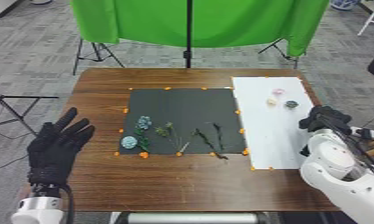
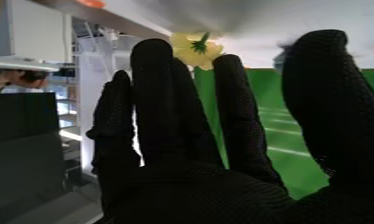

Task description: Arrange flowers

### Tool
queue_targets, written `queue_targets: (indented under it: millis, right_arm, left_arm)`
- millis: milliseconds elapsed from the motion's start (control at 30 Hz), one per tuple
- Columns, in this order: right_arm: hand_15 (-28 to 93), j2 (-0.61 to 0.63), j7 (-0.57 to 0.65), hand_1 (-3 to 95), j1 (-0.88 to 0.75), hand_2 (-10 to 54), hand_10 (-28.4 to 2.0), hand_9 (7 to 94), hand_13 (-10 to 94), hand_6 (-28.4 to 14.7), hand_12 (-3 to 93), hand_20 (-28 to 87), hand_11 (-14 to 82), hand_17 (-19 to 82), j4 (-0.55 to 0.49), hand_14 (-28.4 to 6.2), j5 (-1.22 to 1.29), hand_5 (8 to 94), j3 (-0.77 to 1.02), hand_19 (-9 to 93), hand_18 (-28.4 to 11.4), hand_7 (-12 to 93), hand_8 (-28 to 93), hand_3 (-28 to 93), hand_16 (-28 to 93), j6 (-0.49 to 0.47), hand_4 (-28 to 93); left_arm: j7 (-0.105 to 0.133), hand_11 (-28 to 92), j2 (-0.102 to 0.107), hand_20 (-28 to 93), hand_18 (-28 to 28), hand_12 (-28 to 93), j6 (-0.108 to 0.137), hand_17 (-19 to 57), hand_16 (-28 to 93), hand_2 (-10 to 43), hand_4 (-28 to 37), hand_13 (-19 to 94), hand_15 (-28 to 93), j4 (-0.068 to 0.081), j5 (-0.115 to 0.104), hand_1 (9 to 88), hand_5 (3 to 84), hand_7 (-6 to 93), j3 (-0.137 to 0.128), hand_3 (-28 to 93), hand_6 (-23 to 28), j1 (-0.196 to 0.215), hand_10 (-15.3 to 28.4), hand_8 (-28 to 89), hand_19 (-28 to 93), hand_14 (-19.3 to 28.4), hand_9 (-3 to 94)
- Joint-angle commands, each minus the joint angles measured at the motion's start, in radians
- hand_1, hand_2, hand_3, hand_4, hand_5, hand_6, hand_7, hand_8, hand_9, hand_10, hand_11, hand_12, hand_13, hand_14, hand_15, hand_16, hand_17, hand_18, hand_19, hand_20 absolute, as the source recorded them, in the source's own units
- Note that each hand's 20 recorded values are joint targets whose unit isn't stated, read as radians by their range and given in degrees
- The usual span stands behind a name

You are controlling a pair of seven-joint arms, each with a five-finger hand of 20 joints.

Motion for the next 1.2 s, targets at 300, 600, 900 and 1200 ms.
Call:
queue_targets:
  millis: [300,600,900,1200]
  right_arm:
    - [65,-0.009,-0.012,44.3,0.161,-9.5,-10.5,62.9,59,3.9,13.2,45,18.6,21,0.119,-9.1,0.031,61.8,-0.167,81,-21.7,17,-14,79,14,-0.006,-28]
    - [52,-0.016,-0.067,61.2,0.191,-9.5,-5.2,91.4,78,3.8,32.9,42,9.6,33,0.152,1.0,-0.064,84.4,-0.254,85,-16.4,22,-1,67,32,0.129,-28]
    - [50,0.041,-0.070,60.8,0.173,-9.5,-5.7,93.5,81,2.9,33.3,42,10.0,35,0.019,0.9,-0.184,87.1,-0.187,86,-17.0,20,0,70,34,0.287,-28]
    - [51,0.046,-0.002,59.5,0.196,-9.5,-6.0,93.7,81,2.4,33.2,43,10.8,35,-0.031,0.6,-0.212,87.8,-0.157,86,-18.0,19,2,73,35,0.237,-28]
  left_arm:
    - [-0.015,24,0.005,16,27.0,11,0.002,-8.4,-8,9.2,-28.3,26,51,0.003,-0.002,16.5,39.3,10.5,0.016,75,9.0,-0.011,21.2,-9,55,28.4,38.1]
    - [0.000,24,0.012,16,27.1,11,0.012,-8.4,-8,9.3,-28.3,26,51,0.002,-0.010,16.7,39.3,10.7,0.021,75,9.1,-0.008,21.2,-9,55,28.4,38.0]
    - [-0.001,24,0.002,16,27.1,11,0.016,-8.4,-8,9.6,-28.3,26,51,-0.005,-0.005,16.9,39.4,10.7,0.010,75,9.2,0.007,21.2,-9,55,28.4,38.0]
    - [-0.010,24,-0.005,16,27.0,11,0.008,-8.4,-8,9.6,-28.3,26,51,-0.004,0.003,17.0,39.5,10.7,0.013,75,9.3,0.003,21.2,-9,55,28.4,38.0]
